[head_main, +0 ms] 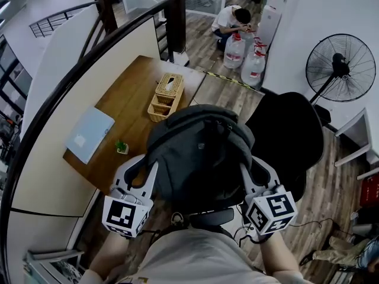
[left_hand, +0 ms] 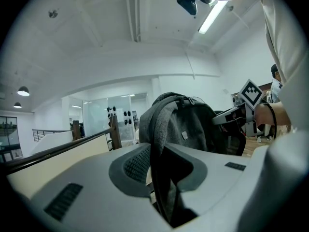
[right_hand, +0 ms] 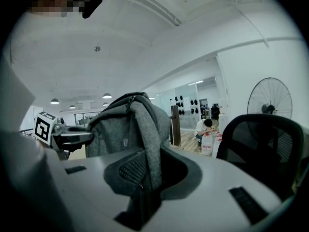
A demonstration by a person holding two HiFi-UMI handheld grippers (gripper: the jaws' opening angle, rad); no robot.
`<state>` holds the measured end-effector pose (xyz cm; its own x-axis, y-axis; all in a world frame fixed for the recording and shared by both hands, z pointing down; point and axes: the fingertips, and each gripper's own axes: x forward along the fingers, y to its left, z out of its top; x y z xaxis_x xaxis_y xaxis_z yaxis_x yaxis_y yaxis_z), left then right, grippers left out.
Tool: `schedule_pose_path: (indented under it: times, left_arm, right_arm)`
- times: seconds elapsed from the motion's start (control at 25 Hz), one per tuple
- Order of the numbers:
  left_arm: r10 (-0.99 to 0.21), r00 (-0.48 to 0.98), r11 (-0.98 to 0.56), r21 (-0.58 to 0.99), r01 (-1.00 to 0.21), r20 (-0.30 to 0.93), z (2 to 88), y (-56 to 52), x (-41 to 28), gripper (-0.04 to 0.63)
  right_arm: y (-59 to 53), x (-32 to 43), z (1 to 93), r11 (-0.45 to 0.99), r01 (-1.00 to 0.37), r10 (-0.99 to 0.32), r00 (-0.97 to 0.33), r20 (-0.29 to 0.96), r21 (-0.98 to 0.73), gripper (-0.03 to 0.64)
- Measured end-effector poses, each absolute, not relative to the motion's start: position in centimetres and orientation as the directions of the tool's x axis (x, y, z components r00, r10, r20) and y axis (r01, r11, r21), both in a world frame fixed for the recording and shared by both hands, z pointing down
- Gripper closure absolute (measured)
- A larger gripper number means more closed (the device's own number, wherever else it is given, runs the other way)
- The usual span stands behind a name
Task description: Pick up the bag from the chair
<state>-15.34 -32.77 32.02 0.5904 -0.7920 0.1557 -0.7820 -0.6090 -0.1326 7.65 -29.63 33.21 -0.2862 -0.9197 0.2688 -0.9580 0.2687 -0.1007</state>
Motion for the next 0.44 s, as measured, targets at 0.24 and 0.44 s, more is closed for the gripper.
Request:
schedule_pose_path:
  times: [0.24,0.44]
  left_arm:
    - [-0.79,0.596,-0.612,-0.124,-0.781,0.144,31.75,-33.05,-15.17,0.522]
    - [-0.78,0.609,-0.625,-0.123,-0.771,0.145,31.96,-33.23,-14.84,0.522]
  right_arm:
    - [-30.0,7.81,33.07,0.271,-0.958,-0.919,-0.287,0.269,-0.096,0.541]
    - [-29.98,8.16,33.25,0.263,-0.959,-0.92,-0.281,0.274,-0.103,0.541]
